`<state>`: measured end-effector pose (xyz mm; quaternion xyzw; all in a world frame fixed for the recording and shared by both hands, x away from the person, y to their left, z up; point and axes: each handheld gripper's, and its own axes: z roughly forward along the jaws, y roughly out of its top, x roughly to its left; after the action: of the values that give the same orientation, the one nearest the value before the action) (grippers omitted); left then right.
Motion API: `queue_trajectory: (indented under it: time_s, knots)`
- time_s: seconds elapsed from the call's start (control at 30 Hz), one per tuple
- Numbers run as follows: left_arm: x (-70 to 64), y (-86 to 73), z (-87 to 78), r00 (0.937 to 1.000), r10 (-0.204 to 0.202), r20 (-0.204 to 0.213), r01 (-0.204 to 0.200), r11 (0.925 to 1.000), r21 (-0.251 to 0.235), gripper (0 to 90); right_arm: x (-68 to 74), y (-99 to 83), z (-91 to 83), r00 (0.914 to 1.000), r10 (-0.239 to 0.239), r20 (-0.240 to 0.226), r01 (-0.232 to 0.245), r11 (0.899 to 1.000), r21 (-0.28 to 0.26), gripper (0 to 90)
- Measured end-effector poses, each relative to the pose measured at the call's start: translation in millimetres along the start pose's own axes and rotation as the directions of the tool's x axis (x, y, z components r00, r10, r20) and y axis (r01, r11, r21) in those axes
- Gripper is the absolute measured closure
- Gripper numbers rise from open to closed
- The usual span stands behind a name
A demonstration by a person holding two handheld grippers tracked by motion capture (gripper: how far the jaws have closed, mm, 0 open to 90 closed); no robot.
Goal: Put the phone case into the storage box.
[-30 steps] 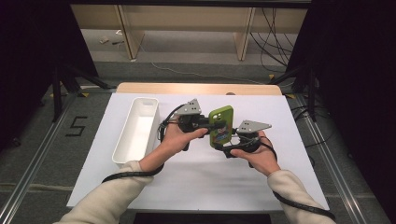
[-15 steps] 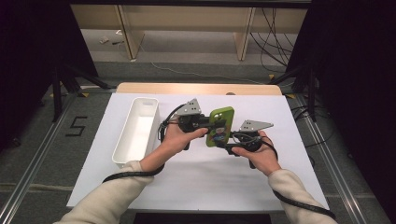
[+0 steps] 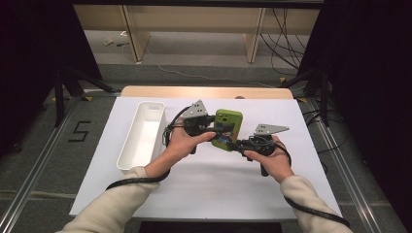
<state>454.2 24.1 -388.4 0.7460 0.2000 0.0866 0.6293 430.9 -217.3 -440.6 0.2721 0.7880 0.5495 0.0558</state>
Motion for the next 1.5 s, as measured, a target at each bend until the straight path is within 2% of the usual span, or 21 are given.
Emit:
queue_trajectory:
  time_s: [0.07, 0.13, 0.2, 0.3, 0.63, 0.83, 1.0, 1.3, 1.5]
  knots:
    - [-2.7, 0.2, 1.2, 0.9993, 0.012, -0.037, -0.012, 0.9999, 0.012, 43.1, 2.1, 0.8, 0.1, 0.9999, 0.0, 0.011, 0.0, 1.0, 0.0, 78.2]
    - [-4.2, 1.3, 0.8, 0.9962, 0.024, -0.084, -0.021, 0.9991, 0.036, 30.0, 4.0, 1.9, 0.3, 0.9998, -0.008, 0.019, 0.008, 1.0, 0.008, 78.2]
    - [-4.9, 1.6, -1.5, 0.9933, -0.003, -0.115, 0.008, 0.999, 0.043, 19.7, 4.5, 2.1, -1.6, 0.9991, 0.006, 0.043, -0.006, 1.0, -0.003, 78.3]
    - [-4.4, 2.0, -3.1, 0.9909, -0.019, -0.133, 0.025, 0.9989, 0.039, 15.1, 2.7, 2.8, -4.7, 0.9986, 0.014, 0.051, -0.013, 1.0, -0.015, 78.3]
    - [-2.3, 1.7, -9.7, 0.9789, 0.011, -0.204, -0.005, 0.9994, 0.034, 1.2, 7.1, 4.8, -7.1, 0.9936, 0.007, 0.113, -0.006, 1.0, -0.006, 78.2]
    - [-4.9, 3.4, -11.9, 0.9752, 0.019, -0.221, -0.014, 0.9996, 0.023, 0.0, 11.3, 6.0, -6.4, 0.99, 0.002, 0.141, -0.001, 1.0, -0.006, 78.2]
    - [-9.2, 5.6, -13.3, 0.9754, 0.021, -0.219, -0.017, 0.9997, 0.019, 0.0, 13.4, 6.6, -6.1, 0.9882, 0.0, 0.153, 0.001, 1.0, -0.007, 78.2]
    - [-19.3, 8.2, -13.4, 0.9688, 0.025, -0.246, -0.027, 0.9996, -0.006, 0.0, 17.1, 6.7, -3.3, 0.9832, 0.0, 0.183, -0.001, 1.0, 0.004, 78.2]
    - [-20.5, 8.9, -9.6, 0.9638, 0.027, -0.265, -0.031, 0.9994, -0.013, 0.0, 19.5, 7.2, 0.5, 0.983, 0.004, 0.183, -0.004, 1.0, 0.001, 78.2]
